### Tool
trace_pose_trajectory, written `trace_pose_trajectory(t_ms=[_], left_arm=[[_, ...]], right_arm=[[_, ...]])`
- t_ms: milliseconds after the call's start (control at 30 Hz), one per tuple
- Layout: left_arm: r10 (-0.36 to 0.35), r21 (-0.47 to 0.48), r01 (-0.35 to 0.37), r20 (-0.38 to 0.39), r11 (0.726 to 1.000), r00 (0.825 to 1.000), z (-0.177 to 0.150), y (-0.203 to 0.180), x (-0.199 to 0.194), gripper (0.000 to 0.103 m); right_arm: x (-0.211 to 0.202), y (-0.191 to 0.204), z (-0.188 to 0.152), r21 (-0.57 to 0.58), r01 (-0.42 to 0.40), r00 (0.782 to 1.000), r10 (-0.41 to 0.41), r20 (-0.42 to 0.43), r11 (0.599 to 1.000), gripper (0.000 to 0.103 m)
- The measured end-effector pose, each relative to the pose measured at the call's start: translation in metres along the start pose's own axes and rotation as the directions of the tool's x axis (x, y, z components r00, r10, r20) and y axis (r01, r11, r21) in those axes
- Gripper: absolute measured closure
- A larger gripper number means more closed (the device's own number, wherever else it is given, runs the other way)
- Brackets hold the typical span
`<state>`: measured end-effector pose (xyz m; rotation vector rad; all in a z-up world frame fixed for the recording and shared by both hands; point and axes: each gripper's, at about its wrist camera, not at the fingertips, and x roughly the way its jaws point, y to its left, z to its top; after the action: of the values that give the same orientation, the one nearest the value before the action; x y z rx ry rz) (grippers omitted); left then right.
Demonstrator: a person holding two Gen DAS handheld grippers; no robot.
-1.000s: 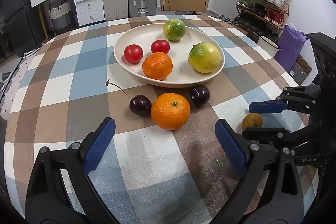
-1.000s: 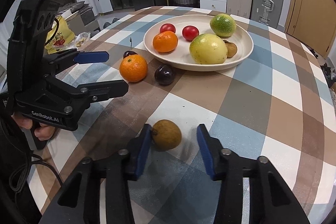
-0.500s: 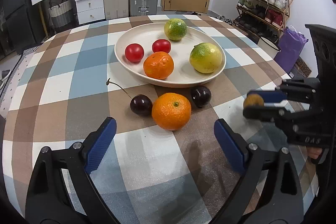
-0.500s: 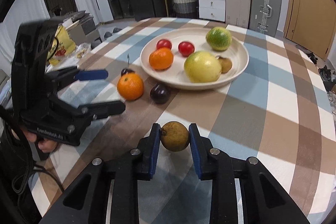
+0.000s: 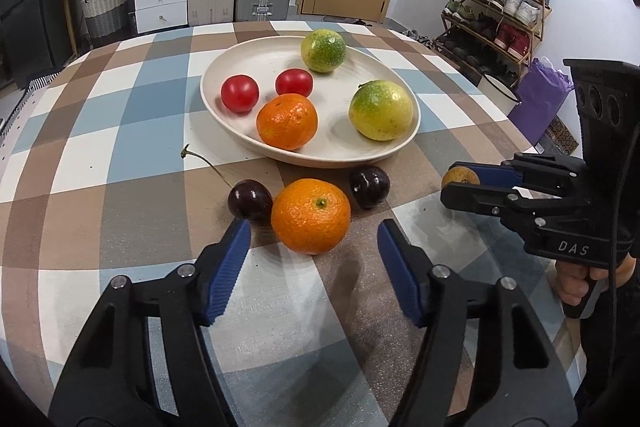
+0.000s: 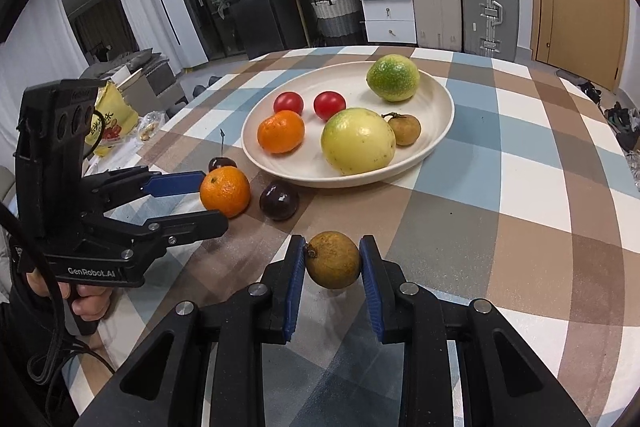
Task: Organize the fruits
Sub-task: 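Grasp the second kiwi with the right tool while the left tool grasps the orange, then carry the orange and kiwi over the plate and open both tools to release them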
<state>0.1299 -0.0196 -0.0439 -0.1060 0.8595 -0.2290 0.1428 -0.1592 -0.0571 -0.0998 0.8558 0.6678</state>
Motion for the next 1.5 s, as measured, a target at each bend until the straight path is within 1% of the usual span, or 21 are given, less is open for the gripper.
trace_pose_trajectory(t_ms=[133,200,233,300,333,467,667,867,1033,1300,1500], left_arm=[[0.02,0.007,-0.02,-0.007,1.0,1.0,0.004,-0.004,0.007,0.044],[0.03,0.019,-0.029,-0.018,0.999,0.999,0.005,-0.007,0.01,0.053],[0.034,0.027,-0.033,-0.027,0.999,0.999,0.005,-0.009,0.012,0.055],[0.044,0.034,-0.043,-0.035,0.998,0.998,0.006,-0.01,0.015,0.064],[0.031,0.031,-0.03,-0.035,0.999,0.999,0.006,-0.009,0.015,0.064],[0.019,0.015,-0.019,-0.023,1.0,1.0,0.006,-0.005,0.013,0.065],[0.015,0.014,-0.015,-0.002,1.0,1.0,0.006,-0.005,0.009,0.065],[0.024,0.016,-0.025,0.036,1.0,0.999,0.006,-0.004,0.0,0.065],[0.018,0.008,-0.018,0.06,1.0,0.998,0.008,-0.002,-0.008,0.065],[0.024,0.018,-0.026,0.099,1.0,0.995,0.02,-0.005,-0.028,0.065],[0.028,0.017,-0.03,0.126,0.999,0.992,0.036,-0.007,-0.038,0.065]], right_arm=[[-0.001,0.003,-0.001,-0.009,-0.004,1.0,0.004,-0.001,1.0,0.075],[0.0,0.005,-0.002,-0.013,-0.011,1.0,0.011,-0.005,1.0,0.075],[0.0,0.005,-0.002,-0.015,-0.01,1.0,0.01,-0.006,1.0,0.075],[0.001,0.006,-0.002,-0.017,-0.012,1.0,0.012,-0.007,1.0,0.075],[0.001,0.005,-0.002,-0.016,-0.013,1.0,0.013,-0.006,1.0,0.075],[0.0,0.005,-0.002,-0.013,-0.011,1.0,0.011,-0.004,1.0,0.075],[0.001,0.004,-0.003,-0.015,-0.004,1.0,0.004,-0.006,1.0,0.075],[-0.005,-0.001,-0.002,0.0,-0.009,0.999,0.009,0.032,1.0,0.075],[-0.014,-0.006,0.001,0.019,-0.013,0.998,0.011,0.069,1.0,0.075],[-0.034,-0.006,0.02,0.017,0.003,0.993,-0.005,0.115,1.0,0.075],[-0.047,-0.006,0.039,0.001,0.015,0.99,-0.014,0.142,1.0,0.075]])
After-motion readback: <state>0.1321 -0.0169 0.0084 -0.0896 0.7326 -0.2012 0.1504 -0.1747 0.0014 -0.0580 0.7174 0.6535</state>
